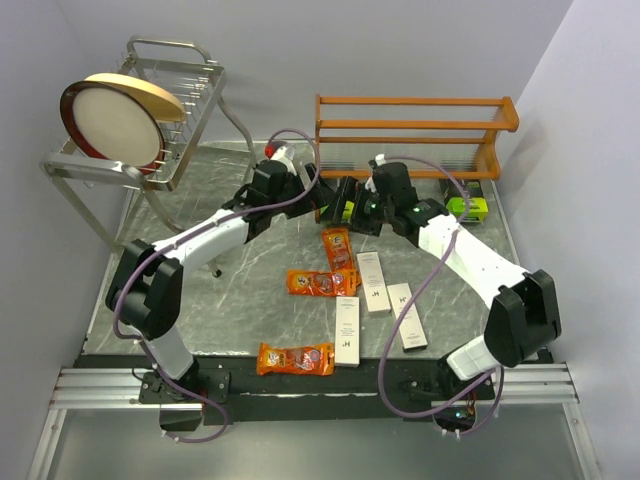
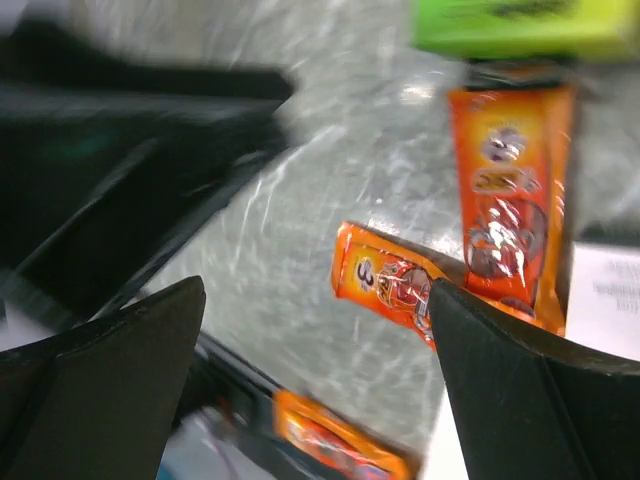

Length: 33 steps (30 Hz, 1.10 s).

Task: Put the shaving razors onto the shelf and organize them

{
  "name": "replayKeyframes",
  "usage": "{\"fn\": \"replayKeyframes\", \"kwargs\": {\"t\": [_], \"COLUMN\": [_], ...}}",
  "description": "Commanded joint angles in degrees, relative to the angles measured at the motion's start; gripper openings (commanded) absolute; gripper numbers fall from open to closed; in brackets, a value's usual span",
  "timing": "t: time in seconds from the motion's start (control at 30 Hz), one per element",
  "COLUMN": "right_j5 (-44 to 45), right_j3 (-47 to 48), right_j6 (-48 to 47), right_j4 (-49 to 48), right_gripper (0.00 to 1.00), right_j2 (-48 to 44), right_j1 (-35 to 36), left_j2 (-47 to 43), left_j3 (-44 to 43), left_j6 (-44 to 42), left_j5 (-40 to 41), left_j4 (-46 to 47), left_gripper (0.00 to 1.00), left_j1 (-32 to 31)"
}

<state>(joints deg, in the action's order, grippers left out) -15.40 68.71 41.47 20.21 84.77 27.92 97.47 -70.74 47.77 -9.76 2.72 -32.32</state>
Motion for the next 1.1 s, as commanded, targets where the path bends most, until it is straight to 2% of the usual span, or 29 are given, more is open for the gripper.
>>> {"fn": "replayKeyframes", "kwargs": {"t": [0.0,0.07,0.13,0.17,0.23,0.3,0.4,0.47,0.5,0.57,0.73,0.83,1.0,1.07], "right_j5": [18.2,22.3,25.4,31.7,36.5,36.5,34.8,36.2,36.8,36.8,35.0,34.6,35.3,36.0], "right_j3": [6.1,6.2,4.8,4.1,2.4,4.1,3.5,4.7,4.8,4.4,9.9,11.0,4.7,0.5], "right_j6": [17.7,17.9,17.9,22.6,27.1,26.0,29.0,30.9,31.6,32.4,32.8,31.2,33.0,32.4], "right_j4": [-2.0,-0.9,-1.0,0.6,1.4,2.5,2.0,4.4,4.6,3.9,9.0,6.8,-1.1,-9.7], "right_gripper": [1.0,1.0,1.0,1.0,1.0,1.0,1.0,1.0,1.0,1.0,1.0,1.0,1.0,1.0], "right_j2": [-0.3,-0.6,-1.7,-2.5,-4.1,-3.0,-3.6,-3.6,-3.8,-3.7,0.9,1.8,-2.2,-4.9], "right_j1": [1.2,3.4,4.2,5.7,7.3,8.8,7.9,8.2,8.8,9.3,9.4,9.4,9.3,9.7], "left_j2": [0.2,1.3,2.5,3.7,5.1,7.1,7.6,5.9,5.3,4.1,3.3,3.1,1.7,0.2], "left_j3": [4.1,4.9,4.4,4.6,5.3,3.5,3.0,3.3,3.3,4.5,5.0,3.9,0.6,-2.3], "left_j6": [5.8,3.5,3.6,5.2,8.0,7.8,7.8,6.1,5.3,4.4,4.0,2.4,-2.6,-7.8], "left_j5": [-6.6,-12.9,-15.1,-15.3,-15.9,-19.1,-21.7,-22.5,-22.4,-22.1,-20.8,-19.9,-19.3,-16.8], "left_j4": [3.9,8.8,8.9,10.9,13.9,15.0,16.1,17.3,17.1,16.3,15.0,12.8,9.7,6.1], "left_gripper": [0.99,1.0,0.99,0.99,0.98,0.97,0.97,0.92,0.92,0.99,1.0,1.0,0.99,0.99], "left_j1": [-3.1,-2.9,-2.8,-3.0,-3.7,-4.8,-3.8,-3.2,-3.1,-2.8,-2.3,-2.1,-1.3,-1.3]}}
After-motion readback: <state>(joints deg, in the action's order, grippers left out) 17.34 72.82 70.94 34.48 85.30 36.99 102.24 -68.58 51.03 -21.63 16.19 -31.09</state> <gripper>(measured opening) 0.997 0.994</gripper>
